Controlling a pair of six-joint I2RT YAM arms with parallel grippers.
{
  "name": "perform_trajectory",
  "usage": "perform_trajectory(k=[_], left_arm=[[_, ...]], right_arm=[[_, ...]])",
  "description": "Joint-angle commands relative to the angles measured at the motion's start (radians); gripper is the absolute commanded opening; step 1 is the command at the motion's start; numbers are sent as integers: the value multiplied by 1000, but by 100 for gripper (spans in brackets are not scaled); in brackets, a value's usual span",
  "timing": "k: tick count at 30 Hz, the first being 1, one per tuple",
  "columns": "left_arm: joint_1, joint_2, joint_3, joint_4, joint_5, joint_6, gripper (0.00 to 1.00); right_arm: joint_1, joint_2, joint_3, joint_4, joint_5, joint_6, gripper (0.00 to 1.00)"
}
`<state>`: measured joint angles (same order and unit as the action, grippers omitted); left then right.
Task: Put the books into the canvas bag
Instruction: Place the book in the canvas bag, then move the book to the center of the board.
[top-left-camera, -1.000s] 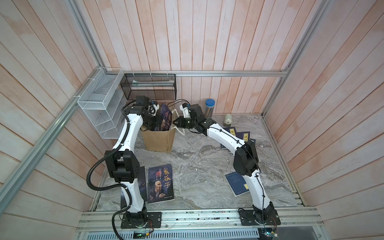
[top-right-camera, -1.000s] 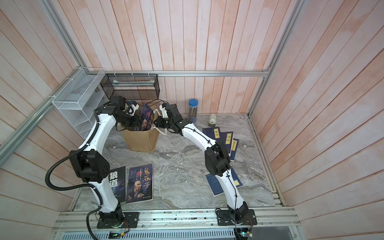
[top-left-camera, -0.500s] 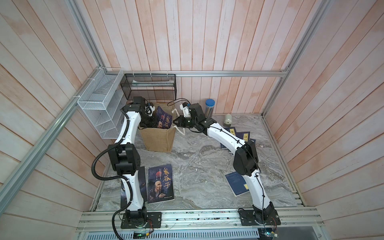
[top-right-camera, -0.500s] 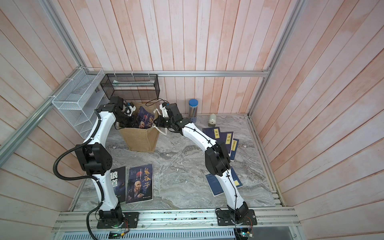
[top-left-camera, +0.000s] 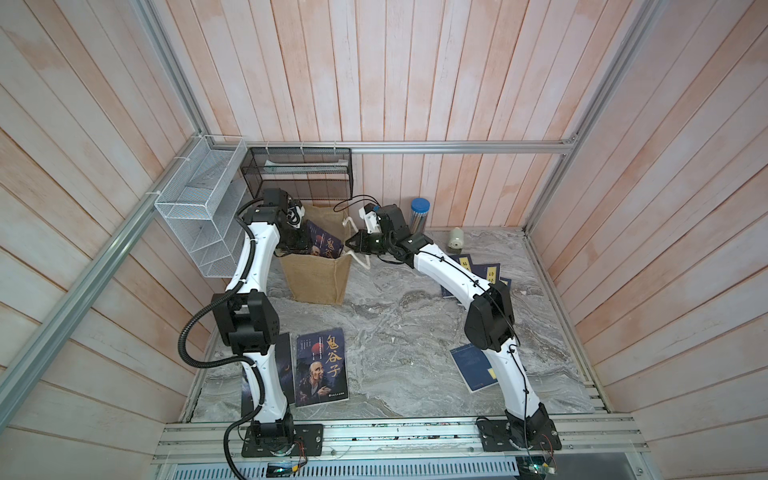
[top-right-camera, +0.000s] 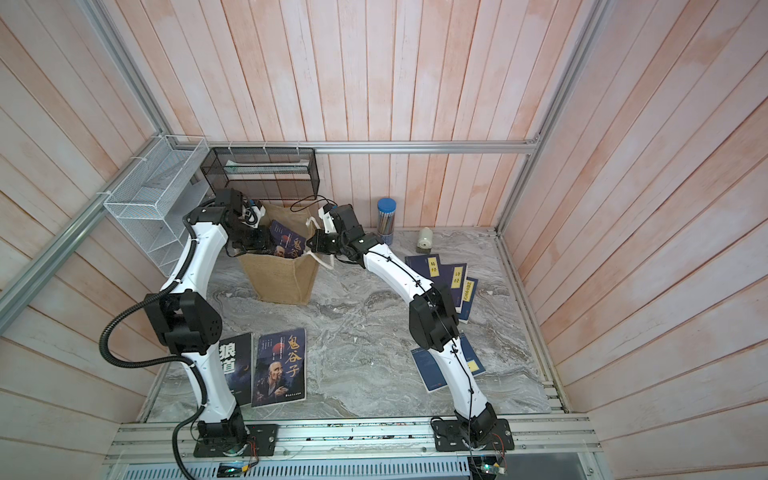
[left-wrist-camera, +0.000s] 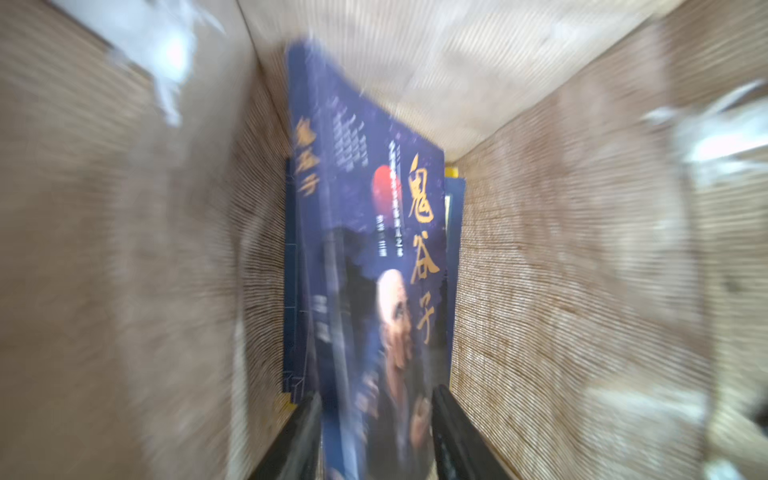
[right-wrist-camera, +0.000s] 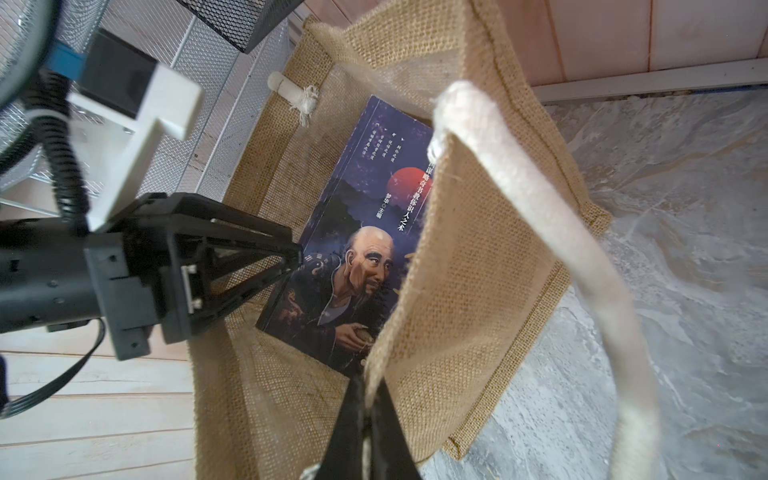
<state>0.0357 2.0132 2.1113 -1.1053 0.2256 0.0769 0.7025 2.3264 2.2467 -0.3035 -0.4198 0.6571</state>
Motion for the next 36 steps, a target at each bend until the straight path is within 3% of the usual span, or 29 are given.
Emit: perform_trajectory(k=[1, 8, 14, 20, 24, 29, 33, 36], left_arm=[[1, -115, 12, 42, -17, -8, 48], [1, -284, -60, 79, -41, -31, 48], [2, -511, -327, 143, -63, -92, 49], [1, -775, -712, 211, -85, -208, 54], [0, -892, -959, 234, -21, -308, 54], [4, -961, -1212, 329, 113, -438, 54], [4, -986, -1377, 464, 214, -559, 54], [3, -991, -1480, 547, 193, -617, 54]], right_arm=[[3, -4, 66, -18, 21, -25, 15], [21, -43, 70, -50, 52, -40, 23], [60, -115, -8, -70, 86, -65, 27], [104, -278, -343, 83, 97, -16, 31], [133, -385, -568, 194, 109, 33, 32], [165, -470, -821, 314, 112, 102, 33], [195, -474, -931, 371, 85, 149, 35], [221, -449, -954, 379, 55, 166, 36]])
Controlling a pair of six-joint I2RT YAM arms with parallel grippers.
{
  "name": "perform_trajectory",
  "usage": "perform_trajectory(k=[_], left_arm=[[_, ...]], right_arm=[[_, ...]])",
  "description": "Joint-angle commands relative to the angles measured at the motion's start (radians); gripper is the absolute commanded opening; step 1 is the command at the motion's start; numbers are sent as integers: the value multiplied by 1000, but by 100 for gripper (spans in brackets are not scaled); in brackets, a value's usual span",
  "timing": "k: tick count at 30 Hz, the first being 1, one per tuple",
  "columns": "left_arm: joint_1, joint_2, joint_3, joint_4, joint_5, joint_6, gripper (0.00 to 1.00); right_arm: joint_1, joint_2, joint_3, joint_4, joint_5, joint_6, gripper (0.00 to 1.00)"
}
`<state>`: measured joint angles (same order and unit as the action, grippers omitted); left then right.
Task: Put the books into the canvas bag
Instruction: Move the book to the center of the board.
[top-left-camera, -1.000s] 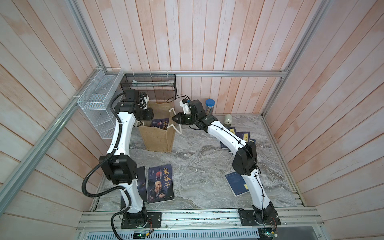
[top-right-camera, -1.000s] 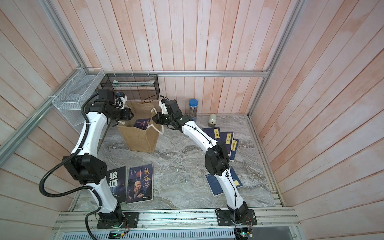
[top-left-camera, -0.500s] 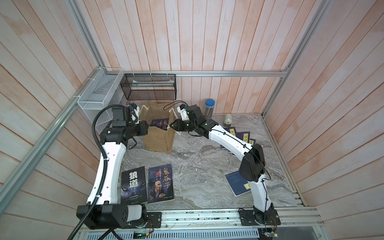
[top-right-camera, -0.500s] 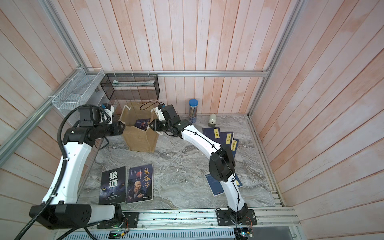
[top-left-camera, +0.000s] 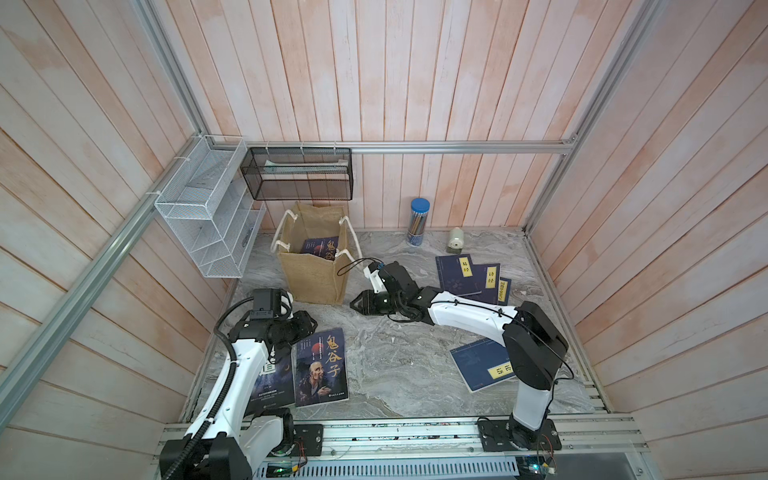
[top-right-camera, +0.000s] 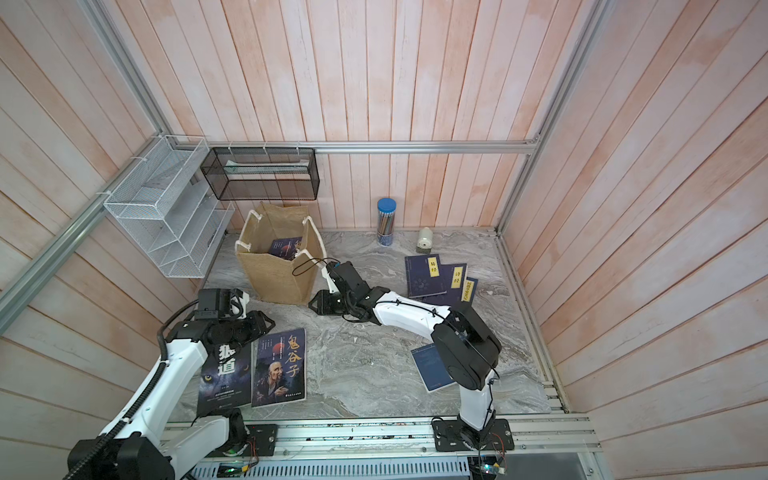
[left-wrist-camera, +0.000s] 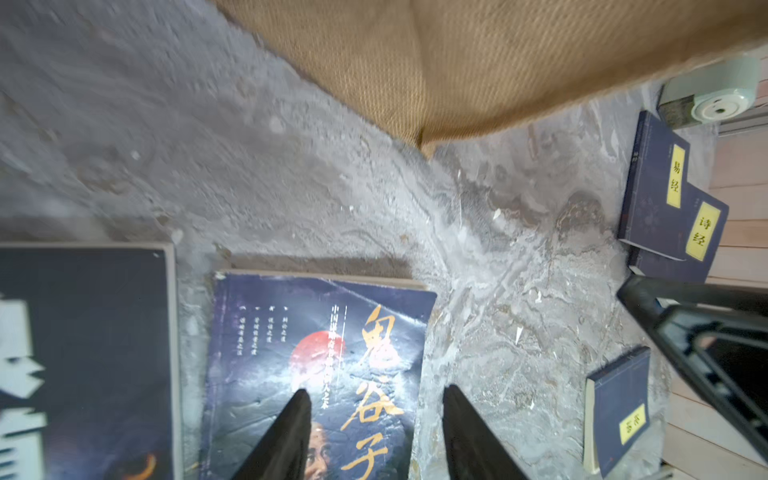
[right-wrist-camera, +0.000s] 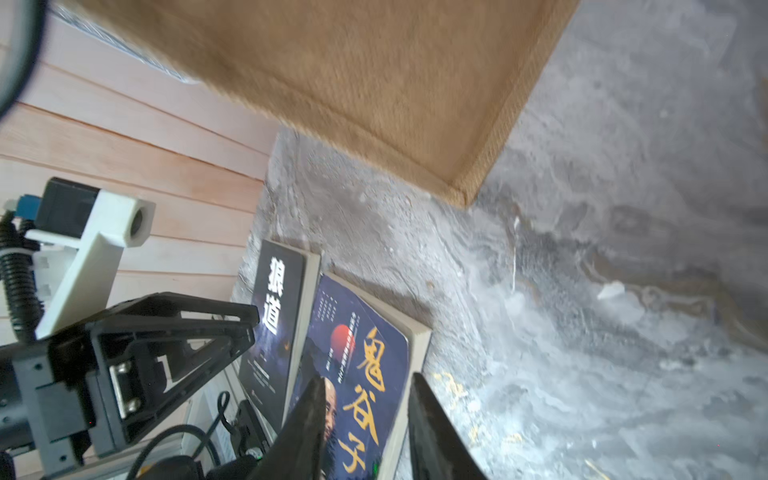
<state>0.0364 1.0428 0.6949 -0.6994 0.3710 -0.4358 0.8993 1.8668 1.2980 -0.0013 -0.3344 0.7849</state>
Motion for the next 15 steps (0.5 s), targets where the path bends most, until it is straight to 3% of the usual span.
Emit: perform_trajectory(k=[1, 15], left_arm=[[-1, -17, -77, 155, 32, -123, 54], [-9, 16, -234, 240, -167, -236, 69]], right_arm=[[31, 21, -5, 77, -42, 39, 37], [41, 249, 228, -112, -189, -28, 41]])
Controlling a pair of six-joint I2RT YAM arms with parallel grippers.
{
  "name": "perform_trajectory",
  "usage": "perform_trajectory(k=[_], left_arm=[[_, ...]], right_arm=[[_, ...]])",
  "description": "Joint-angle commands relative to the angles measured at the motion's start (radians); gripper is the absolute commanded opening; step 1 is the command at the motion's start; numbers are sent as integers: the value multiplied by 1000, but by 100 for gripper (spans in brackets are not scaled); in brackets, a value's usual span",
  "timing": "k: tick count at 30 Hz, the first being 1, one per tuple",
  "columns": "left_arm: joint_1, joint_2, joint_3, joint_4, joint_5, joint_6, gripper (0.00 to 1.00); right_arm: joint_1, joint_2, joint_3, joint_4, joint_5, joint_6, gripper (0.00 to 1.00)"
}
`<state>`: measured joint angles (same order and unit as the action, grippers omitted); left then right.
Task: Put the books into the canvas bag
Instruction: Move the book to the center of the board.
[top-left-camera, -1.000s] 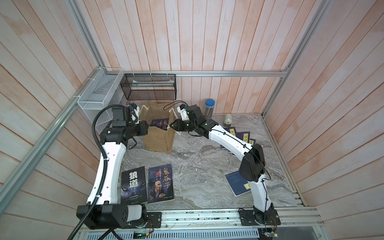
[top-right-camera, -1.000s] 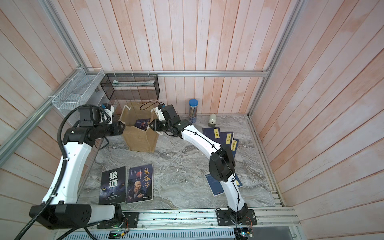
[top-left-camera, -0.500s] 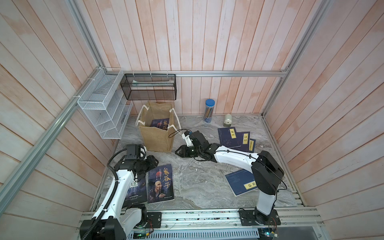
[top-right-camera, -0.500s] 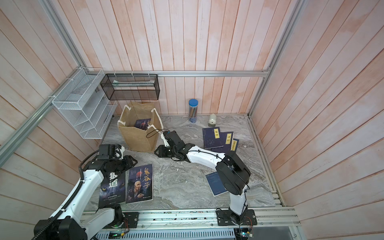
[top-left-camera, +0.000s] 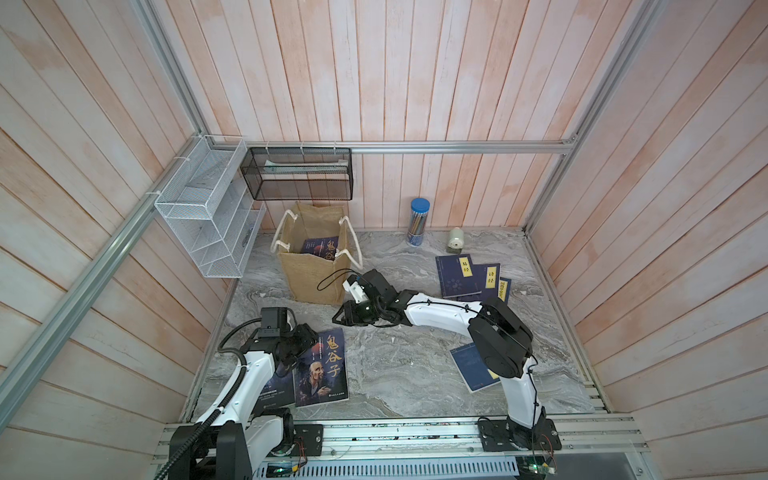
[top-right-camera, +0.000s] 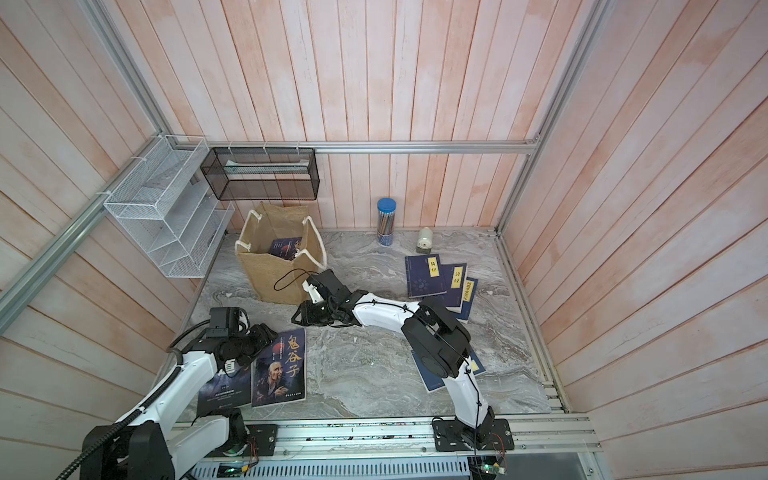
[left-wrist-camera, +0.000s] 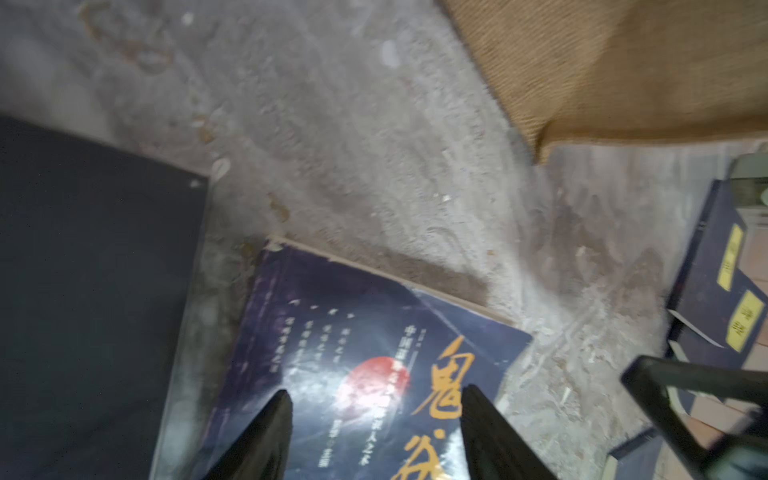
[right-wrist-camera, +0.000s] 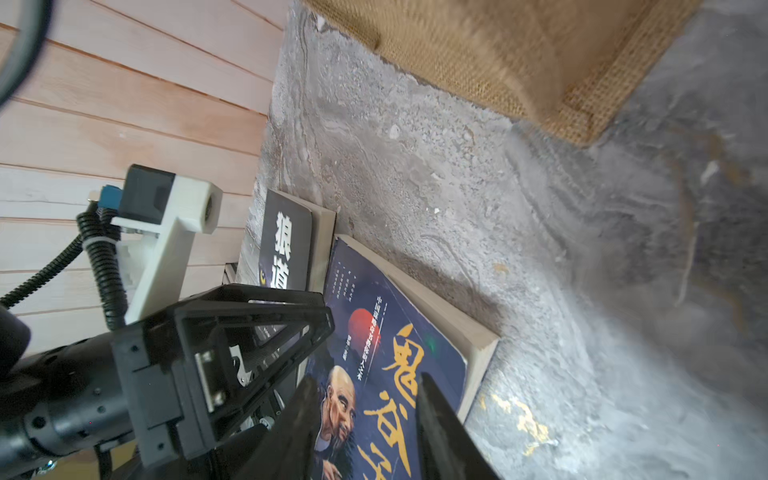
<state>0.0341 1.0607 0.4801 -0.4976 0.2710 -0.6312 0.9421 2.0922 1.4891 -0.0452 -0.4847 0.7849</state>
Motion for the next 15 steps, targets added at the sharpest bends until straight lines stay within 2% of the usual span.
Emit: perform_trajectory(k=[1, 6, 15], left_arm=[[-7, -4, -28, 42, -74, -47, 70], [-8, -10, -67, 62, -105, -77, 71], [-67, 44, -104, 93, -112, -87, 71]], right_arm=[[-2, 29, 50, -88, -36, -36, 41], [-1, 80, 111, -220, -16, -103, 42], [-2, 113, 95, -245, -46, -146, 43]])
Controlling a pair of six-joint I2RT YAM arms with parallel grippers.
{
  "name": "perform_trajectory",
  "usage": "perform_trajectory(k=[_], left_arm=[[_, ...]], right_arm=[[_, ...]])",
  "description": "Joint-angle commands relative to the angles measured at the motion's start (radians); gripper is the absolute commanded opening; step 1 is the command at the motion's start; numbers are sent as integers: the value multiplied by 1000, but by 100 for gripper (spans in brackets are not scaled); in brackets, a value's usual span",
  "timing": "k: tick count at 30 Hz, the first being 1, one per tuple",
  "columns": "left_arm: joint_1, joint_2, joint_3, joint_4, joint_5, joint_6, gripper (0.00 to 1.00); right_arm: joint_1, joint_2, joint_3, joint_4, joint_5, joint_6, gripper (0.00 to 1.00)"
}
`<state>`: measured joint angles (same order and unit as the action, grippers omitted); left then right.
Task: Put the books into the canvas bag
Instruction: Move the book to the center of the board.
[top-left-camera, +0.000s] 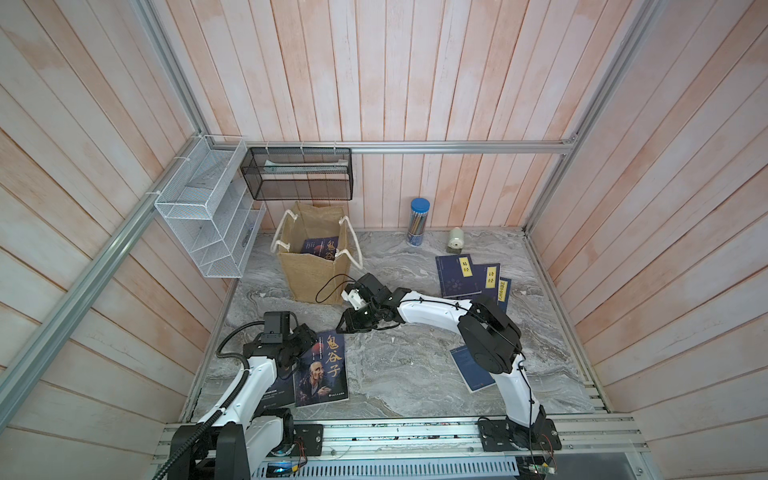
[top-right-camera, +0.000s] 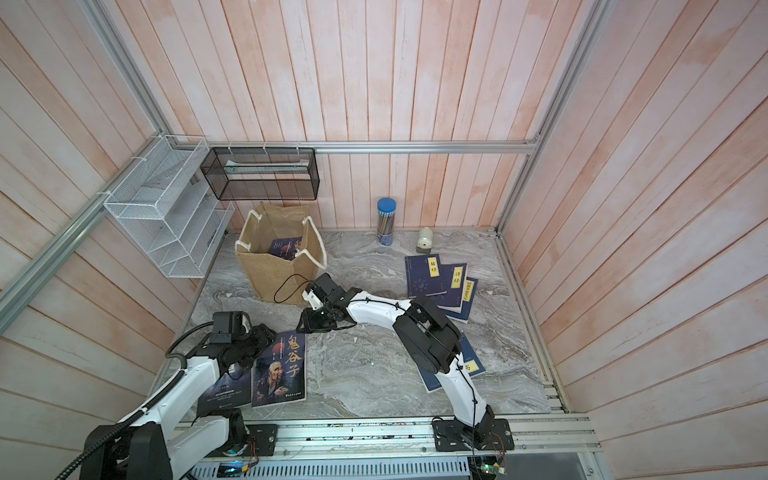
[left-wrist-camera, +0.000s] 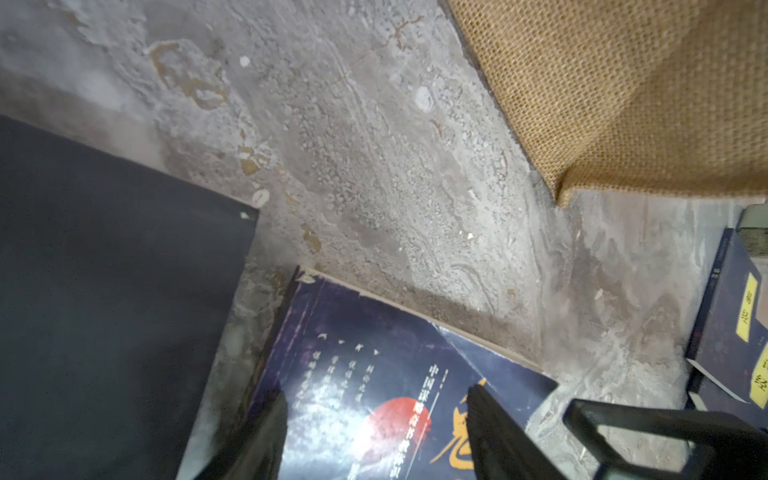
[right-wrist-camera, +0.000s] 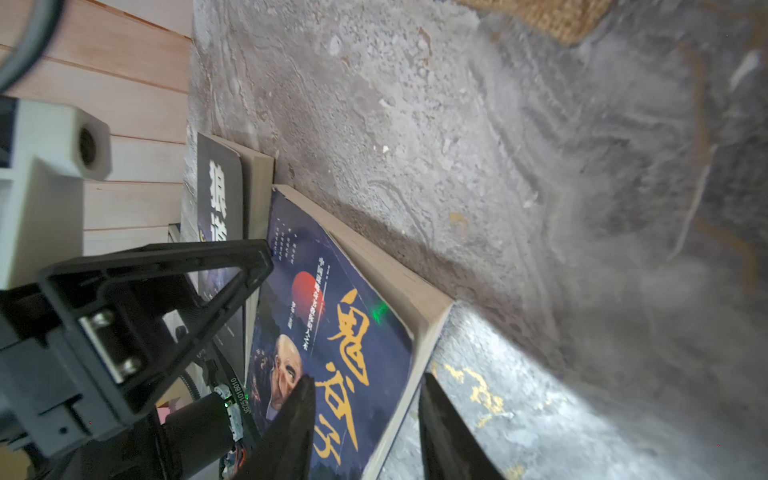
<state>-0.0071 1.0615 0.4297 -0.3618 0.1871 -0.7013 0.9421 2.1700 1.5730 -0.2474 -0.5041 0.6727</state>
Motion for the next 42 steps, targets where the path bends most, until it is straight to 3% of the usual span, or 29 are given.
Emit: perform_trajectory(k=[1, 6, 16, 28, 32, 37, 42], left_arm=[[-30, 42, -55, -44, -35, -21, 71], [-34, 6, -60, -65, -71, -40, 71], [-87, -45, 21, -177, -239, -62, 74], [-97, 44, -59, -52, -63, -105, 75], [-165, 45, -34, -42, -28, -145, 74], [-311, 75, -4, 40, -11, -258, 71], [-441, 187, 83, 146, -31, -305, 71]], right_arm=[[0, 39, 14, -40, -32, -35, 42], [1, 69, 54, -63, -45, -48, 42], [12, 117, 82, -76, -44, -68, 32], [2, 79, 29, -56, -9, -75, 21], [-29, 26, -54, 15, 3, -48, 18], [-93, -31, -135, 53, 6, -39, 17], [-174, -105, -213, 40, 31, -66, 17]])
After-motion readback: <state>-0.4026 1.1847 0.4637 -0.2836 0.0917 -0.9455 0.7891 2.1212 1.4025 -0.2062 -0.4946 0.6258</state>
